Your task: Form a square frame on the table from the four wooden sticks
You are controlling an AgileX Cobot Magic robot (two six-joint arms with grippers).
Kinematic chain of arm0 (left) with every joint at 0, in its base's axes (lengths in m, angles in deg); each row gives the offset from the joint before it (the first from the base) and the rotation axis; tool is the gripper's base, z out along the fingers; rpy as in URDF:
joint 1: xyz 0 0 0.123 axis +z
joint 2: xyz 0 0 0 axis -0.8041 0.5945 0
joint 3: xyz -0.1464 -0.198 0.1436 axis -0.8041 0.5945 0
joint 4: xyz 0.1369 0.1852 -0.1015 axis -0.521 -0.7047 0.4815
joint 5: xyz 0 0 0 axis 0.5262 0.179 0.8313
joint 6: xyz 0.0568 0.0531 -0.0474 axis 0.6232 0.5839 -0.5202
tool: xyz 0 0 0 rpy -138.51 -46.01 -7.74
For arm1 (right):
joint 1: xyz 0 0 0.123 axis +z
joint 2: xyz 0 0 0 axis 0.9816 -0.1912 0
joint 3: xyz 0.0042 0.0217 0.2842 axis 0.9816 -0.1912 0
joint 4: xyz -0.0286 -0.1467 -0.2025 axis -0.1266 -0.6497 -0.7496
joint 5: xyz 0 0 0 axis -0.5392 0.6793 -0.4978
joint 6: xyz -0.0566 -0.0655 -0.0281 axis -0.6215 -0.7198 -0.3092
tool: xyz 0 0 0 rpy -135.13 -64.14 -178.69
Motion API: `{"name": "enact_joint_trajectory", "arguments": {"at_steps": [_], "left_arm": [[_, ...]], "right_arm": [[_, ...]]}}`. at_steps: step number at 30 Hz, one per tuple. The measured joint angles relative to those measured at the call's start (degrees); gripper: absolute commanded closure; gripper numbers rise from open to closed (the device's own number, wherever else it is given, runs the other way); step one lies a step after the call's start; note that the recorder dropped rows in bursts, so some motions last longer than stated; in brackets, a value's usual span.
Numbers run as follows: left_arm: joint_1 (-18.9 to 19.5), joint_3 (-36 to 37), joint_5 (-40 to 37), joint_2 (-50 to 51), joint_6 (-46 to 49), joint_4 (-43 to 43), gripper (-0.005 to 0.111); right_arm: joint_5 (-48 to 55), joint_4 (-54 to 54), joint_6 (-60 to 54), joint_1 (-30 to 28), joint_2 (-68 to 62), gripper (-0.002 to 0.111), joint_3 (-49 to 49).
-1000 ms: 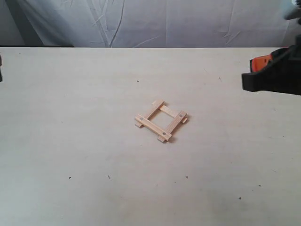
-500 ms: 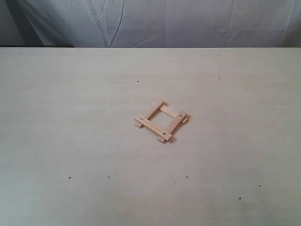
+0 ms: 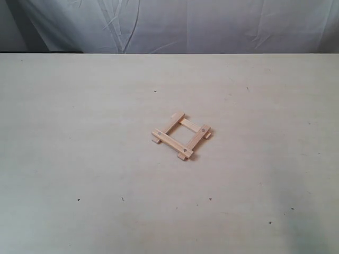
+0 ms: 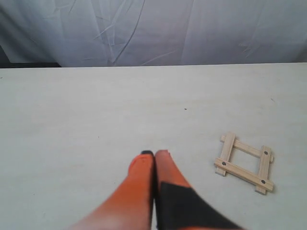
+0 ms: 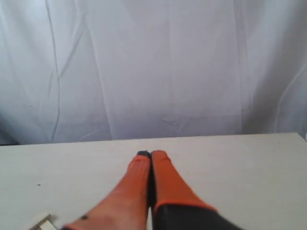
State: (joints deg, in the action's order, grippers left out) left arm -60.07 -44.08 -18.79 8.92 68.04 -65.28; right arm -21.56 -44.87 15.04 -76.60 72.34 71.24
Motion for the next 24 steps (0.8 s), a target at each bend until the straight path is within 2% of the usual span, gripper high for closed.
{"name": "enact_joint_trajectory", "arguments": {"at_steps": [7,12,24], "left_arm": [[0.0,0.0,0.0,0.0,0.0,0.0,0.107],[0.0,0.0,-0.4,-0.1,0.0,0.0,0.107],[0.0,0.0,-0.47,-0.1,0.11,0.0,0.107]], "right_arm": [[1.56,0.11,0.0,-3.44,12.54,0.108,-13.41],[4.83,0.44,0.15,-3.78,13.91,0.108,-20.32],[4.35,0.89,1.23,-3.8,13.91,0.108,-21.38]]}}
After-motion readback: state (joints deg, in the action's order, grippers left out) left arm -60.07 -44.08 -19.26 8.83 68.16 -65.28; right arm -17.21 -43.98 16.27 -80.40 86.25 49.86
